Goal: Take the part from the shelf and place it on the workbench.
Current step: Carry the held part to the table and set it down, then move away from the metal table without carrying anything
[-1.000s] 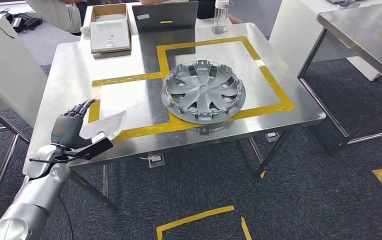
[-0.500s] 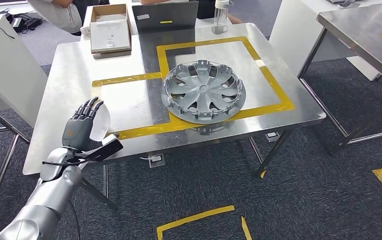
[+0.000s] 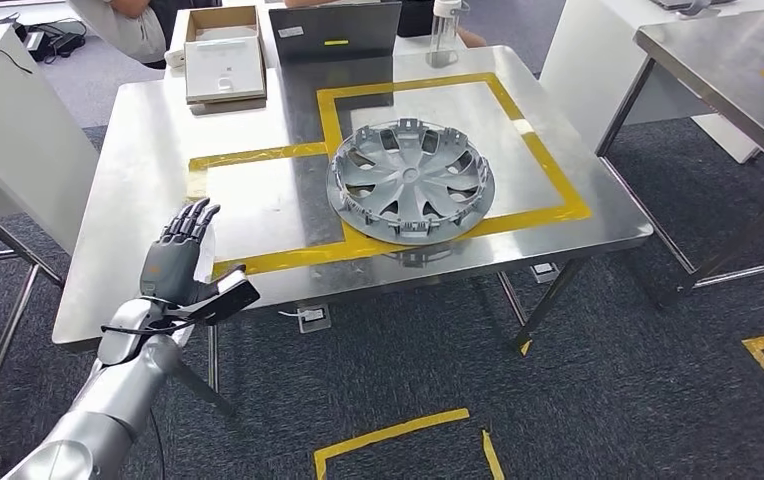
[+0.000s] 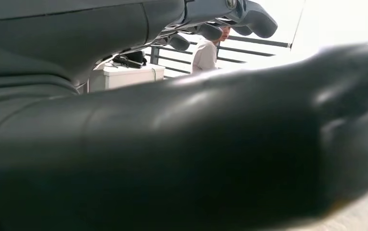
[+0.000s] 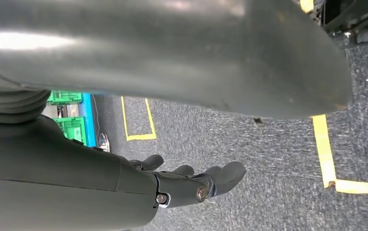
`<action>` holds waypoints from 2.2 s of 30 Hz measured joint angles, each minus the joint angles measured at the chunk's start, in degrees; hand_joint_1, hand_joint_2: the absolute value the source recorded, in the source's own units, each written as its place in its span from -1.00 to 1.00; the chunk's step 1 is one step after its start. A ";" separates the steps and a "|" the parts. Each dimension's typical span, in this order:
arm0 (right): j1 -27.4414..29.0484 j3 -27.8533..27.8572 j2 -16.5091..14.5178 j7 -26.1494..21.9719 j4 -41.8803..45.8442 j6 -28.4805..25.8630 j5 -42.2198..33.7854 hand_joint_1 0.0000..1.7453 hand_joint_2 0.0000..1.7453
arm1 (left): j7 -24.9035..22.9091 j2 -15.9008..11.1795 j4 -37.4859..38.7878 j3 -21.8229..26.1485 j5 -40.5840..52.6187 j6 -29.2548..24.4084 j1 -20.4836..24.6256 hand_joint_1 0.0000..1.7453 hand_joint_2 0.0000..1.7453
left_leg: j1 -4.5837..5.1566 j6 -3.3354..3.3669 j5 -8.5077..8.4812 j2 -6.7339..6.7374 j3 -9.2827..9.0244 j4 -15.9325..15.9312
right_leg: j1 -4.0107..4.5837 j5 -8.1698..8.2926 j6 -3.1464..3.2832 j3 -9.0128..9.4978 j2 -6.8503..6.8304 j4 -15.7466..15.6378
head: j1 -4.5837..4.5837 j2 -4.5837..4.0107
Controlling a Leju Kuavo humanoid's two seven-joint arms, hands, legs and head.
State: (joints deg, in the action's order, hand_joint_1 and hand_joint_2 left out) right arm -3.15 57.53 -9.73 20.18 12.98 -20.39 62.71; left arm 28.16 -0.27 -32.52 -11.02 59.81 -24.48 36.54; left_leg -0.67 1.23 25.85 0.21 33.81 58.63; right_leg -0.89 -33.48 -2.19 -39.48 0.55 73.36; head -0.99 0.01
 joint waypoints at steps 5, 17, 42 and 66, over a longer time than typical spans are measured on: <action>-0.23 0.02 -0.20 0.00 -0.03 -0.06 -0.08 -1.00 -1.00 | -0.22 0.33 -0.05 0.00 0.15 -0.10 0.30 -1.00 -1.00 | -0.33 -1.94 -0.10 -0.11 1.35 1.48 | -0.44 5.03 -0.01 6.80 -0.25 -12.93 | -0.04 0.01; -0.55 0.07 -0.36 0.01 -0.04 -0.09 -0.30 -1.00 -1.00 | -1.05 0.32 0.09 -0.02 0.17 0.03 0.45 -1.00 -1.00 | -0.35 -3.35 6.75 -0.28 1.51 11.14 | 0.38 9.31 3.58 2.02 -0.21 -13.45 | 0.12 0.01; -1.08 0.22 -0.53 0.16 -0.07 0.95 1.24 -1.00 -1.00 | -0.40 -3.99 -3.31 2.81 -1.64 -1.99 -3.68 -1.00 -1.00 | -0.06 -3.58 4.07 -0.07 5.51 7.22 | 0.41 6.62 4.00 6.03 -0.68 -14.09 | 0.32 0.01; -1.56 0.50 -0.50 0.00 -0.04 0.75 1.14 -1.00 -1.00 | 1.98 -3.52 -0.04 3.58 -1.32 -1.92 -0.91 -1.00 -1.00 | 0.65 -0.89 -2.29 -0.14 3.28 0.50 | 1.46 4.17 2.73 8.96 -0.50 -13.32 | 0.36 0.01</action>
State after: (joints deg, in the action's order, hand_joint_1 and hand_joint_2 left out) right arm -4.70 58.02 -10.23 20.18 12.94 -19.63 63.85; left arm 30.14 -3.79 -32.56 -7.44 58.48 -26.40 35.64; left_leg -0.02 0.34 23.56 0.07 37.10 59.13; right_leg 0.56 -29.30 0.54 -30.52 0.05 60.04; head -0.63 0.02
